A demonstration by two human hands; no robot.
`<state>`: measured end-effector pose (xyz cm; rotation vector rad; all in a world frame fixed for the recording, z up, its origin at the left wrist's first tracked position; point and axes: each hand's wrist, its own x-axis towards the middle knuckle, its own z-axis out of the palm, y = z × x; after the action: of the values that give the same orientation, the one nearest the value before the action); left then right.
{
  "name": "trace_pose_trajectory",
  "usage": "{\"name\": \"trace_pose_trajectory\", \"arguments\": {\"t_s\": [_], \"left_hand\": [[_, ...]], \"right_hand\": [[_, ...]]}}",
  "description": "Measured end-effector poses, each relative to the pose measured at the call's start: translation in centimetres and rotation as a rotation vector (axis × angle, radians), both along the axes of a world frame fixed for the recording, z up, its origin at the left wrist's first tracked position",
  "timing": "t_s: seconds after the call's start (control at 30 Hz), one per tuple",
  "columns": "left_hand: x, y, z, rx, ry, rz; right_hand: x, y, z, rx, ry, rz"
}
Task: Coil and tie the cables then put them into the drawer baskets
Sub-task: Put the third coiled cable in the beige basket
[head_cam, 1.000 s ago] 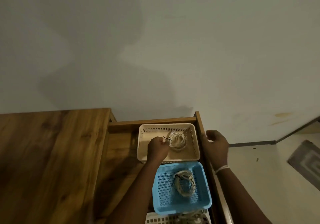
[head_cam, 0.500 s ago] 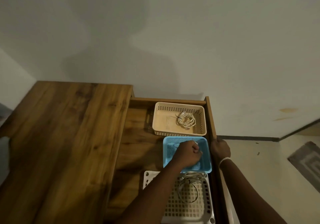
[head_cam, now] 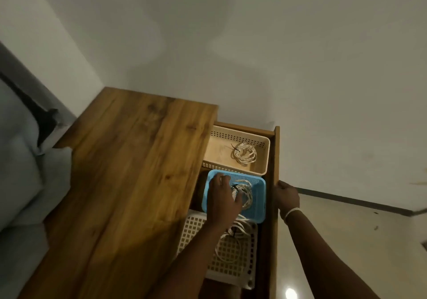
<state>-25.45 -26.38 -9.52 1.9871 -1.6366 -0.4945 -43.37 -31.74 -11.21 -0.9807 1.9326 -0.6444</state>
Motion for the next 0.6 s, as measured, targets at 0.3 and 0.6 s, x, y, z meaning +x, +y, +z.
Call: {"name": "trace_pose_trajectory", "arguments": {"t_s": [0.3,0.6], "left_hand": [[10.1,3.3,0.3,0.366,-0.104,0.294],[10.0,4.0,0.4,0.540,-0.121,0.228]], "right_hand": [[7.4,-0.8,-0.6,0.124,-0.395,0.032],[13.8,-1.5,1.1,0.167,-0.521,0.173]]}}
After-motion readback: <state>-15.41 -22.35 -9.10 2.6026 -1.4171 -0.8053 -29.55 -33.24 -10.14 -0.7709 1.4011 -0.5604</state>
